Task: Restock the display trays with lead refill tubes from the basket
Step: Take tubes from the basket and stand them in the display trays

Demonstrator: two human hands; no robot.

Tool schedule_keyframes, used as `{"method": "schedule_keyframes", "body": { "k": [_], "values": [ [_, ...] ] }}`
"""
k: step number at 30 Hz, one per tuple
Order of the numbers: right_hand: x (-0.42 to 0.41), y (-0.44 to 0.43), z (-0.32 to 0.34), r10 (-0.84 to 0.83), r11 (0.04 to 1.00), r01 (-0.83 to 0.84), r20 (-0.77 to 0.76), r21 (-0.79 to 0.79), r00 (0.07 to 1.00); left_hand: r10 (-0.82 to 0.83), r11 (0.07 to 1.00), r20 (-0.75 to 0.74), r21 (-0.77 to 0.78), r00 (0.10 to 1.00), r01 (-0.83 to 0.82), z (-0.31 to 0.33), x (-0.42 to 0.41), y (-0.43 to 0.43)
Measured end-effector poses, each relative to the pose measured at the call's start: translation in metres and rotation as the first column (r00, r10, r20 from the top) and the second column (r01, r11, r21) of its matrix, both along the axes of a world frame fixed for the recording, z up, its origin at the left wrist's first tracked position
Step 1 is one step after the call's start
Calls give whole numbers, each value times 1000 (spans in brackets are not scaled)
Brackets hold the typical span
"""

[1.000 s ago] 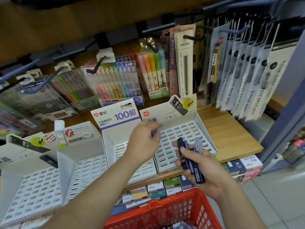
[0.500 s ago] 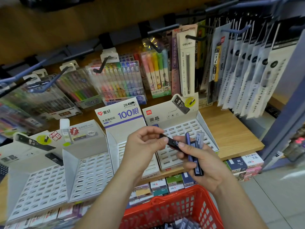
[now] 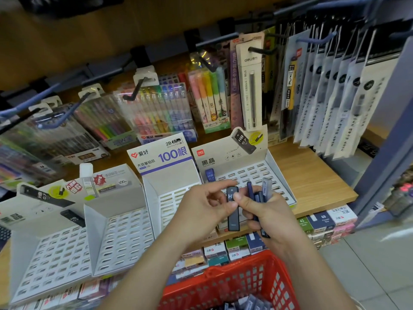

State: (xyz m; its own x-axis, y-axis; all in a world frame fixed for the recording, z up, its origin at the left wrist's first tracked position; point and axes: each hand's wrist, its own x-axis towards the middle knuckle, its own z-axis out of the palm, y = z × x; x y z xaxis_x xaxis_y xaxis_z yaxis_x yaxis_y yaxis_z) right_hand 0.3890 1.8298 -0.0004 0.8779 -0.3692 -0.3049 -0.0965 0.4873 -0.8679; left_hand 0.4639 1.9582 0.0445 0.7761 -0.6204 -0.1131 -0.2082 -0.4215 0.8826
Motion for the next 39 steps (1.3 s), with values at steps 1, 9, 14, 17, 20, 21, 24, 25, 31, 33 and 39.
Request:
{"method": "schedule_keyframes", "body": {
  "k": [1,9,14,17,20,21,24,25,31,33,39],
  "values": [
    [0,-1,0,10,1000,-10,-14,-14,1000,-7,1000,20,24,1000,6,2,2,0],
    [1,-10,-18,-174,980,186,-143,72,974,225,956,457,67,861,-286,14,53,-22],
    [-2,-13,-17,-177,969,197,-133,151,975,129,942,568,186,813,-280,-4,69,-38],
    [-3,-13,-21,-175,982,184,-155,48,972,35,929,621,269,783,-255,-15,74,-41],
    [-2,-14,-24,-177,984,180,-176,1,968,-10,917,639,312,769,-248,-19,75,-41],
    [-2,-14,-25,-173,985,174,-179,-8,969,-9,916,639,314,769,-250,-19,76,-41],
    [-2,-15,-27,-159,987,154,-190,-42,969,-7,909,617,332,787,-251,-19,81,-42],
    [-2,-15,-28,-156,987,149,-195,-53,968,-6,909,602,335,798,-246,-19,82,-43],
    [-2,-16,-29,-141,989,128,-219,-71,966,-105,887,650,404,753,-225,-22,88,-44],
    [-2,-17,-31,-132,990,119,-237,-71,962,-178,883,710,421,681,-208,-23,88,-47],
    [-6,-20,-29,-111,993,115,-233,6,966,-343,797,773,540,533,-271,-33,83,-48]
  ]
}}
